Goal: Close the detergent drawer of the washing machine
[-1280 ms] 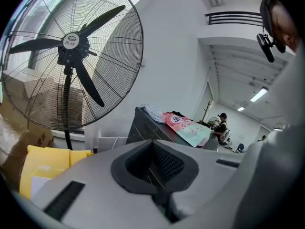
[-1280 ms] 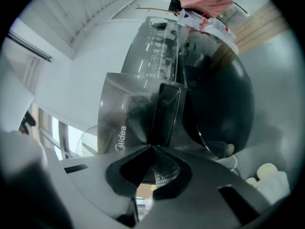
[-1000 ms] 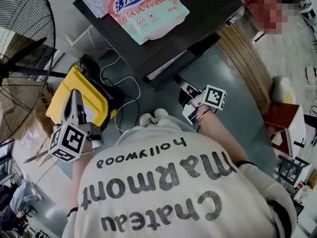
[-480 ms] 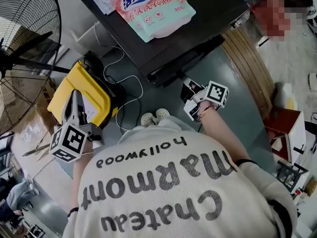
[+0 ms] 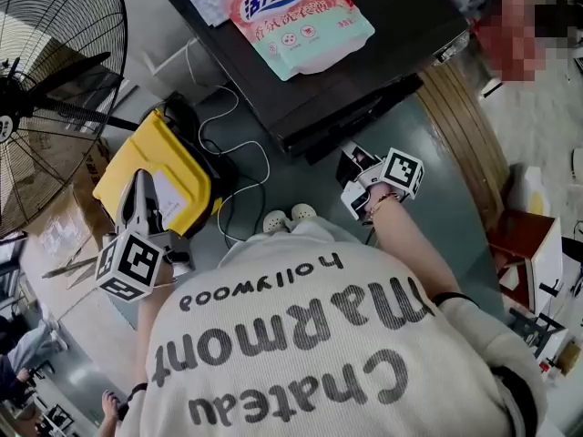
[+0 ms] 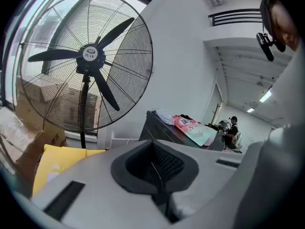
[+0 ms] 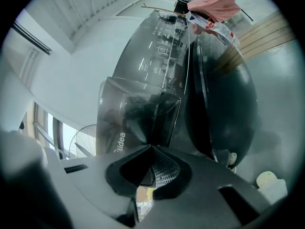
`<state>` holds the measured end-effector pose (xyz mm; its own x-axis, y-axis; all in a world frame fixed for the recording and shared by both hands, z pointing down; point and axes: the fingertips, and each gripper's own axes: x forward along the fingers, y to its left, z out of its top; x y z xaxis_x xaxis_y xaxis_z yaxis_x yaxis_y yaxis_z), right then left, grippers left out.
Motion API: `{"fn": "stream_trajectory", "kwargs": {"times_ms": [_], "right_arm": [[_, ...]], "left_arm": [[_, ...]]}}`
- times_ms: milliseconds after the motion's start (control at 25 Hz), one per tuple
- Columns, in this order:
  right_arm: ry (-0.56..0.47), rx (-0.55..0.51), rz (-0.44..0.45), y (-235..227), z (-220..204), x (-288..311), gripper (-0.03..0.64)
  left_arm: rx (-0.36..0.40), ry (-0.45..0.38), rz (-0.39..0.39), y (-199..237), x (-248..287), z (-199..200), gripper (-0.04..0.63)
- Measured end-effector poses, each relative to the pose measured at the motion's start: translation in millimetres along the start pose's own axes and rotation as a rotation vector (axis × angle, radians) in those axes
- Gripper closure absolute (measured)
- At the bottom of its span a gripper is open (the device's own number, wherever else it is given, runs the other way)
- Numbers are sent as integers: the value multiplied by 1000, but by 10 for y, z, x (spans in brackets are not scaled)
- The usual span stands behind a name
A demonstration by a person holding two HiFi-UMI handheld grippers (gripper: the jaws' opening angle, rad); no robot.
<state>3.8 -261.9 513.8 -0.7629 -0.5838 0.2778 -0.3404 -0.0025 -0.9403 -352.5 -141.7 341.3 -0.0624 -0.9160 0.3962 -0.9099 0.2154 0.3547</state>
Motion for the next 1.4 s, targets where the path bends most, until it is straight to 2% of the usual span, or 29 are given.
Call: {"fn": "stream_trajectory", "kwargs": {"times_ms": [120,280,440,600,720,880,1240,1400], "right_arm": [[-8,-22,49,80,11,48,591],[-45,16,0,13,23,75,591],[-107,50,-76,-79,40,82,591],[-244,75,-68,131,171,-103,589],[-359,-34,-40,507,341,-359,589],[-464,-264,-42,1082,429,-735,589],[-536,-731,-179,1954,484,-1394,589],[-541,-875,-229,2019,488,-1678,589]], "left_arm": [[-1,4,-2,35,0,-6,588],[2,15,-39,7,71,-13,588],[2,63,-135,-143,210,-53,588],[22,156,-260,-370,382,-147,588],[48,195,-351,-589,490,-187,587],[103,203,-419,-839,494,-240,587],[166,153,-580,-1673,507,-304,587],[186,144,-594,-1983,359,-468,586]]}}
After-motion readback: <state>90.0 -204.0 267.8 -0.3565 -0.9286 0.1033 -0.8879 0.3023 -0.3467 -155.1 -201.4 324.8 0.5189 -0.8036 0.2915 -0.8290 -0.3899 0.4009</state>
